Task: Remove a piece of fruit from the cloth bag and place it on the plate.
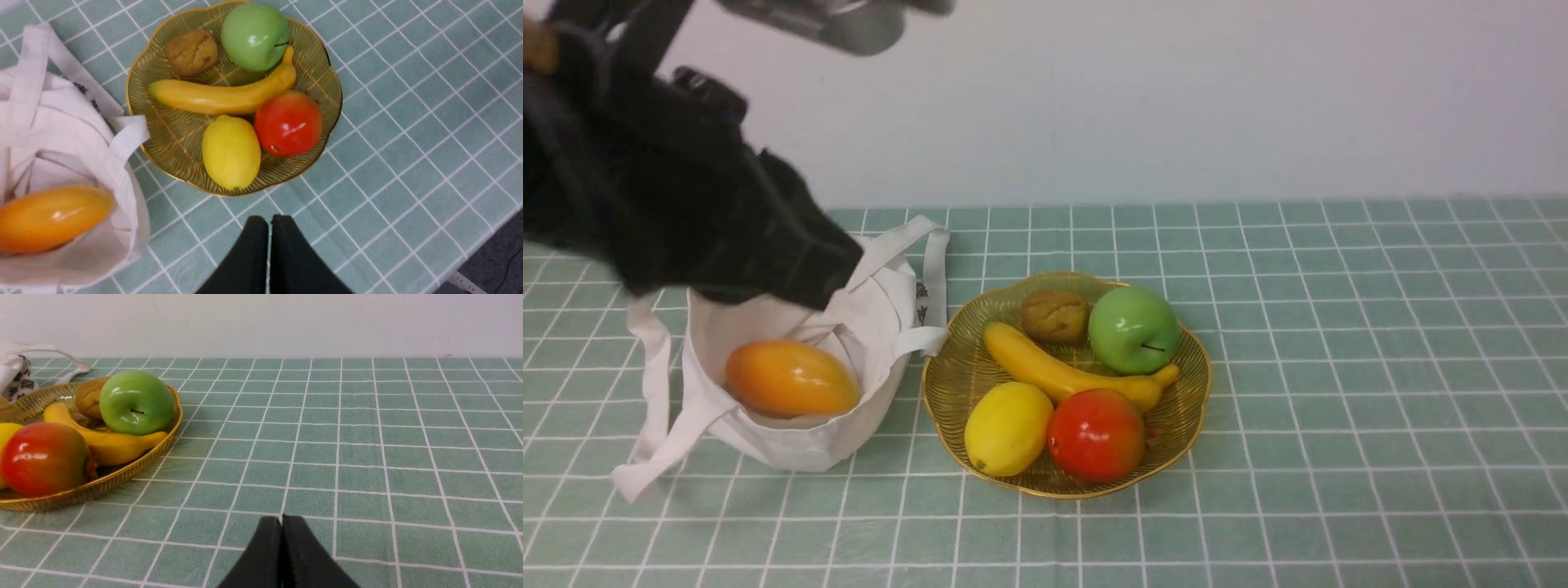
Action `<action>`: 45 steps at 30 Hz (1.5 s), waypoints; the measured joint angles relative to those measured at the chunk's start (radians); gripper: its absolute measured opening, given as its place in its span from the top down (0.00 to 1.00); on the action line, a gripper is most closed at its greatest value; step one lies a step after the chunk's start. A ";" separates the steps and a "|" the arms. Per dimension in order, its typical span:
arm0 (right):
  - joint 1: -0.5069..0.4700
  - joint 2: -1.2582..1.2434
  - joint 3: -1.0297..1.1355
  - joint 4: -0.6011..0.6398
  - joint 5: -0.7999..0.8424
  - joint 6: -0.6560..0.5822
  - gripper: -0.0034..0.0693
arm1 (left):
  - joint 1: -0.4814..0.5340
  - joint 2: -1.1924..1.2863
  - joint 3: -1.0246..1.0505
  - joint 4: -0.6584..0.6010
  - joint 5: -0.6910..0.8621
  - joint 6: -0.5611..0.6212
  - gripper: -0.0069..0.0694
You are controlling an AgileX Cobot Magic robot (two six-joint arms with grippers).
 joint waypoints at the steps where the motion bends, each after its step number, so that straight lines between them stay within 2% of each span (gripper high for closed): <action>1: 0.000 0.000 0.000 0.000 0.000 0.000 0.97 | 0.000 -0.093 0.084 0.000 -0.010 0.000 0.92; 4: 0.000 0.000 0.000 0.000 0.000 0.000 0.97 | 0.000 -0.242 0.235 -0.004 -0.078 0.000 0.92; 8: 0.000 0.000 0.000 0.000 0.000 0.000 0.97 | 0.000 -0.481 0.477 -0.028 -0.256 0.000 0.92; 12: 0.000 0.000 0.000 0.000 0.000 0.000 0.97 | 0.000 -0.722 0.719 -0.042 -0.518 0.000 0.92; 17: 0.000 0.000 0.000 0.000 0.000 0.000 0.97 | 0.000 -0.885 0.863 -0.057 -0.688 0.000 0.92; 22: 0.000 0.000 0.000 0.000 0.000 0.000 0.97 | 0.000 -1.001 0.941 -0.060 -0.711 0.000 0.92; 30: 0.000 0.000 0.000 0.000 0.000 0.000 0.97 | 0.000 -1.017 0.952 -0.059 -0.678 0.000 0.92; 35: 0.000 0.000 0.000 0.000 0.000 0.000 0.97 | 0.001 -1.017 0.992 0.010 -0.686 -0.008 0.92; 38: 0.000 0.000 0.000 0.000 0.000 0.000 0.97 | 0.047 -1.017 1.055 0.112 -0.713 -0.082 0.92; 40: 0.000 0.000 0.000 0.000 0.000 0.000 0.97 | 0.119 -1.017 1.107 0.157 -0.742 -0.143 0.92; 45: 0.000 0.000 0.000 0.000 0.000 0.000 0.97 | 0.254 -1.021 1.197 0.181 -0.786 -0.174 0.92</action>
